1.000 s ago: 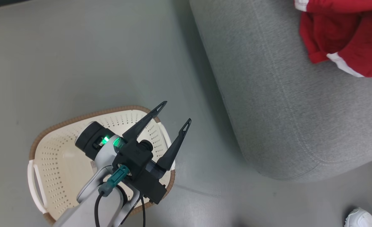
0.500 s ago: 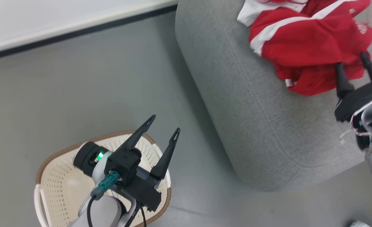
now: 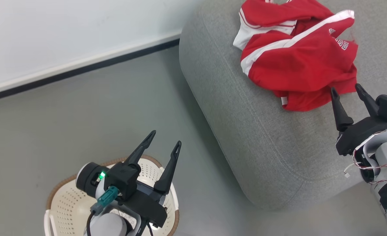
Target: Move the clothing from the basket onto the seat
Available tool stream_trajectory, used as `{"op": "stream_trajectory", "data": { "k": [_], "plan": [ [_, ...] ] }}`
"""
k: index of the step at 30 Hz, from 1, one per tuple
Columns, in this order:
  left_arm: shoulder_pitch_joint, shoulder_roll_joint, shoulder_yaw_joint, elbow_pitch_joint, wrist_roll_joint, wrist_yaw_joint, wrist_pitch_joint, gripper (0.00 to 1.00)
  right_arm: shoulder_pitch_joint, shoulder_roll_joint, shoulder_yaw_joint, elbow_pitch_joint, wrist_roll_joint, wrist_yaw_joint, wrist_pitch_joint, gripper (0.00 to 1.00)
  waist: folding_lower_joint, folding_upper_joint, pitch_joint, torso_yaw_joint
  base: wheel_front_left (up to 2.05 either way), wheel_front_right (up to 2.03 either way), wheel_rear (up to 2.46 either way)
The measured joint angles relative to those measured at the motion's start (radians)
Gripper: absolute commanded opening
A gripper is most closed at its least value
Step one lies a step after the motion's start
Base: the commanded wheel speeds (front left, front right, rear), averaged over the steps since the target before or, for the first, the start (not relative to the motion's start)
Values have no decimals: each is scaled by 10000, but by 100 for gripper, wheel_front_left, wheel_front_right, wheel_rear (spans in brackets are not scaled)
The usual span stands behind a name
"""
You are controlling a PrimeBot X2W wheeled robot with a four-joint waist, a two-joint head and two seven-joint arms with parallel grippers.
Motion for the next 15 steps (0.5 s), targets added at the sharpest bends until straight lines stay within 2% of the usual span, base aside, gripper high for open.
{"op": "stream_trajectory", "data": {
  "k": [6, 15],
  "plan": [
    [205, -238, 384, 393, -439, 186, -261, 100, 274, 48, -65, -671, -94, -13, -15, 100, 1, 0, -539, 96, 0, 0, 0],
    [1018, -370, 1235, 1028, -769, 639, -585, 100, 1062, 462, 63, -1448, -130, -12, -44, 100, 0, -1, -1603, 473, 0, 0, 0]
  ]
}}
